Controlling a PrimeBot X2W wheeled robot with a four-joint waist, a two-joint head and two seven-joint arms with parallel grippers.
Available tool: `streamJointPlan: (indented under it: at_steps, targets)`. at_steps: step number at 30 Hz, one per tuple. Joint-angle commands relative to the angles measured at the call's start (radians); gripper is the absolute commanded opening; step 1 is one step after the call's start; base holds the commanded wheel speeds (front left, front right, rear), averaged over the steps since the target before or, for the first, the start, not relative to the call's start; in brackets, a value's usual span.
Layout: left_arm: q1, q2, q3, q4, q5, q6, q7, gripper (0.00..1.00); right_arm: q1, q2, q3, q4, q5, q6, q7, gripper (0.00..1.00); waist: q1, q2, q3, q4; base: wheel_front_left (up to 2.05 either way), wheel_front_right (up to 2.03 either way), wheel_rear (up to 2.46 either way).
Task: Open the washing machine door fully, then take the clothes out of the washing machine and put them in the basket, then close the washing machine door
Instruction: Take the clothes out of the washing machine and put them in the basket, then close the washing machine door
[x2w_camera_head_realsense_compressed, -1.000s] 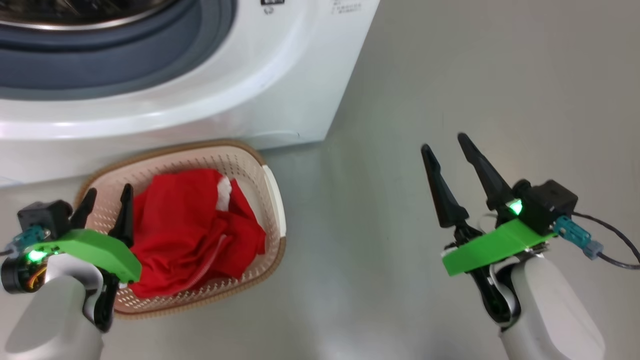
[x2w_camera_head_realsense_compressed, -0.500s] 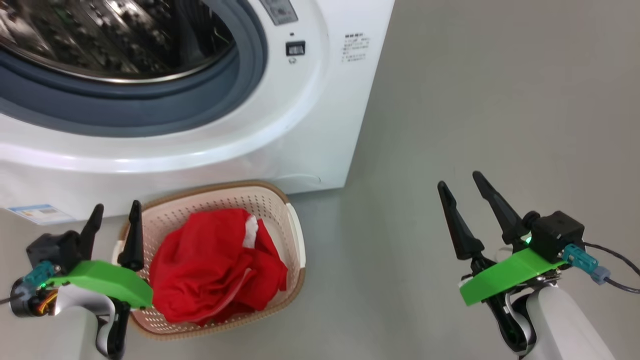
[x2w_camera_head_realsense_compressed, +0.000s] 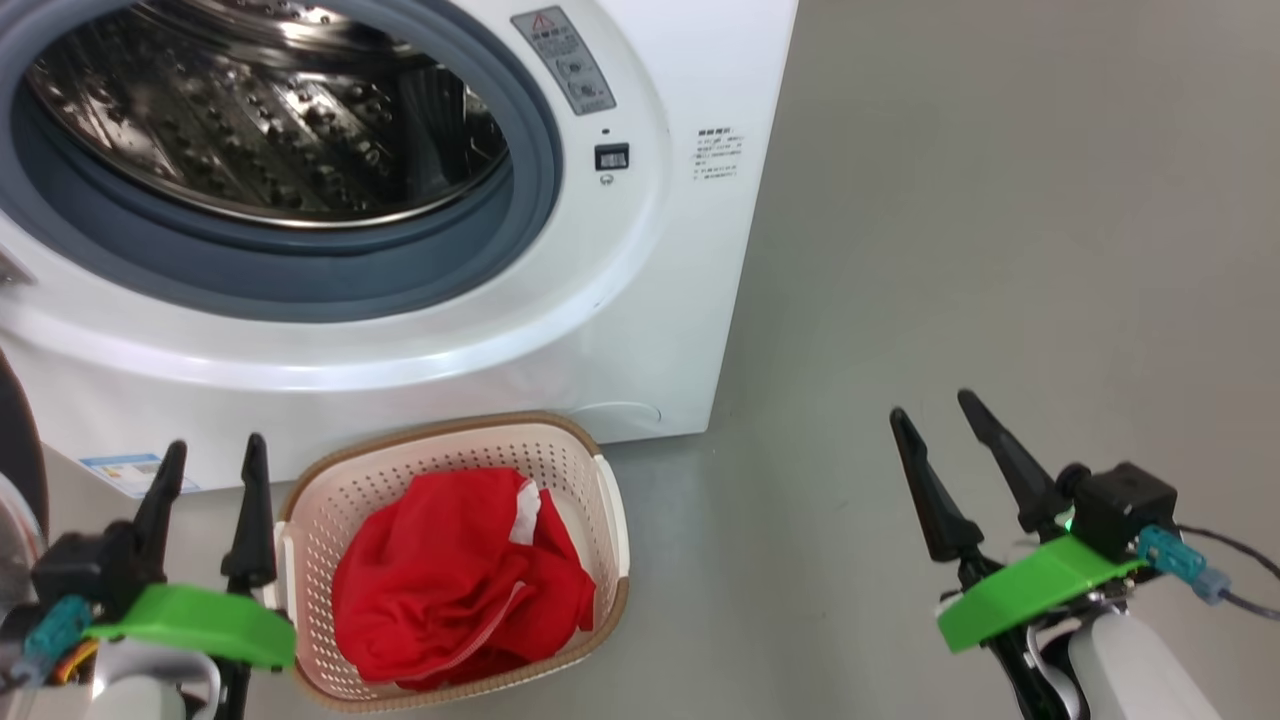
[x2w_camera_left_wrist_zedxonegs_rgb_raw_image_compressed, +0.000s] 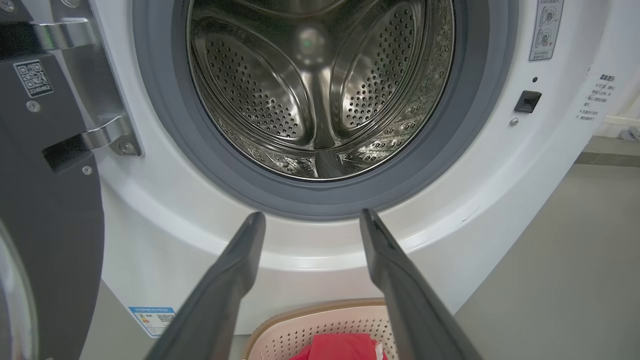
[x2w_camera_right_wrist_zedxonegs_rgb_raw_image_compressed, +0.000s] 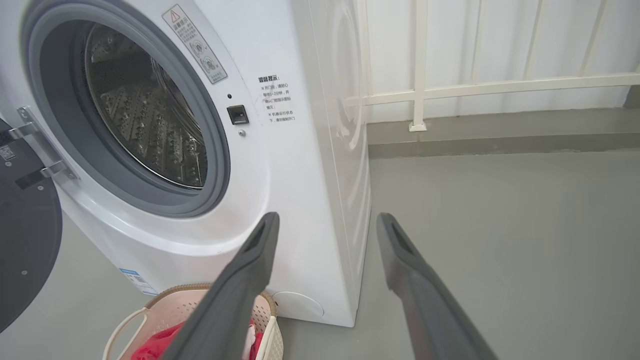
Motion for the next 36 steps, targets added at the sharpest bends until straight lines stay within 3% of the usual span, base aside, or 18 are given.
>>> streamJointPlan:
  at_steps: [1,19,36]
  targets:
    - [0.013,0.022,0.043,-0.041,0.009,-0.003,-0.009,1.00,0.021,-0.009,0.019,-0.021,0.007,0.002,-0.005,1.00,0.0000,-0.0001,-0.016,0.003,0.00,0.00,0.00]
    - [0.194,-0.007,0.128,-0.209,0.014,-0.003,-0.009,1.00,0.074,-0.029,-0.003,-0.030,0.018,0.002,-0.005,1.00,0.0000,-0.0001,-0.052,0.009,0.00,0.00,0.00]
    - [0.204,-0.012,0.136,-0.236,0.013,-0.003,-0.009,1.00,0.072,-0.023,-0.008,-0.035,0.013,0.002,-0.005,1.00,0.0000,-0.0001,-0.041,0.009,0.00,0.00,0.00]
